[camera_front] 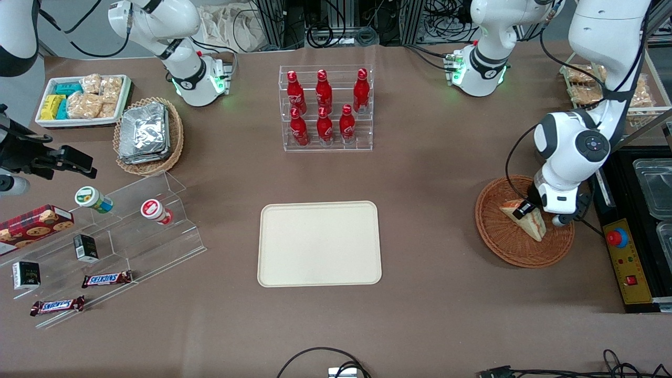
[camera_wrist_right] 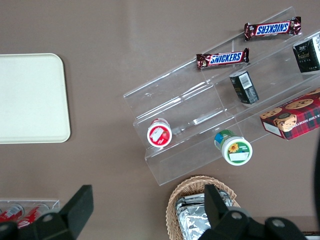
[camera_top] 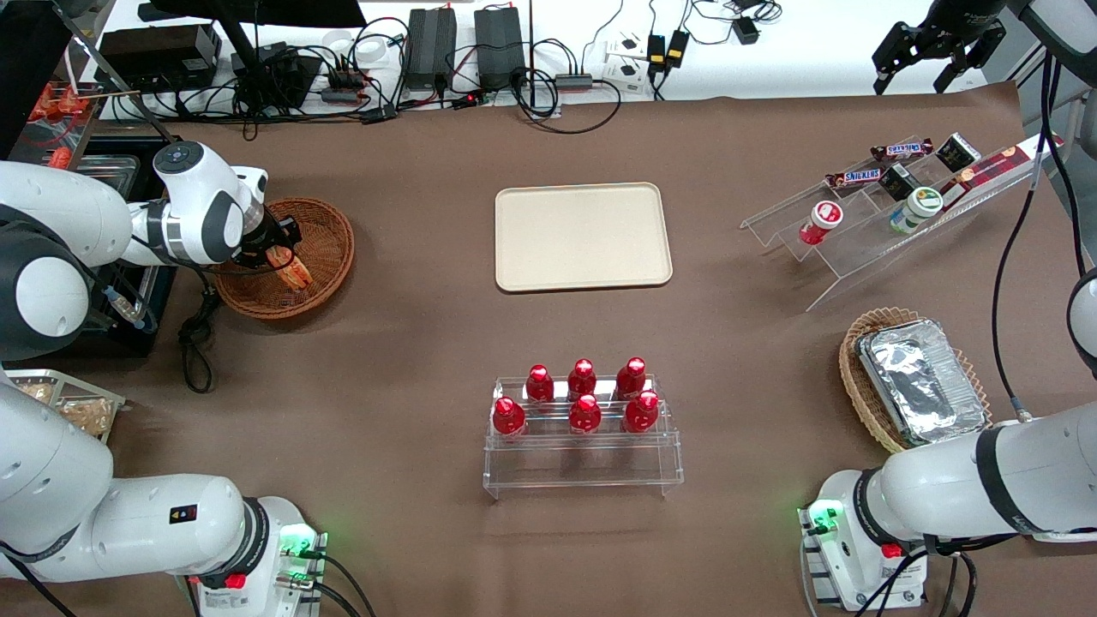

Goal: Place sandwich from basket to tray
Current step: 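Close the left gripper on the sandwich's upright edge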

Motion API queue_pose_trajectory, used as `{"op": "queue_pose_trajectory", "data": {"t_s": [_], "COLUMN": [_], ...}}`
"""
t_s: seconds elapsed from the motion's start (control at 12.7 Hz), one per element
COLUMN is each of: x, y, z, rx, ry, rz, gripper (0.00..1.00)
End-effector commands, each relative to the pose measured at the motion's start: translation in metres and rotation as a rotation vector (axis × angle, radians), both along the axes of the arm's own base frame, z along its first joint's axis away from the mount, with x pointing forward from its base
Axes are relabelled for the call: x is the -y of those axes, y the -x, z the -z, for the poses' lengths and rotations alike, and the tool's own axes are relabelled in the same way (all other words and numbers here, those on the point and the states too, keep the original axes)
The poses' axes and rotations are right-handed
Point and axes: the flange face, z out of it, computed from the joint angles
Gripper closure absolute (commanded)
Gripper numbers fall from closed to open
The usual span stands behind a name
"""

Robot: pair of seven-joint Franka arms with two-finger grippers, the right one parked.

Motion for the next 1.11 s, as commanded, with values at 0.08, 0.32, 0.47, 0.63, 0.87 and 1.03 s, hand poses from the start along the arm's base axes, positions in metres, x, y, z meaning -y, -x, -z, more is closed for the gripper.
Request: {"op": "queue_pose_trajectory", "data": {"t_s": [0.08, 0.32, 0.47, 0.63, 0.87, 1.03], "x": [0.002, 0.005, 0.004, 0.005, 0.009, 0.013], "y": [0.003, 0.005, 0.005, 0.005, 0.003, 0.001], "z": [-0.023, -0.053, -0.067, -0.073, -0.075, -0.077], "rx": [-0.008, -0.027, -0.026, -0.020, -0.014, -0.009], "ry": [-0.020, -0.050, -0.081, -0.099, -0.108, -0.109], "rz": [0.116, 0.387, 0.657, 0.795, 0.875, 0.881], "gripper": [0.79, 0.76, 0.76, 0.76, 0.76, 0.76]}}
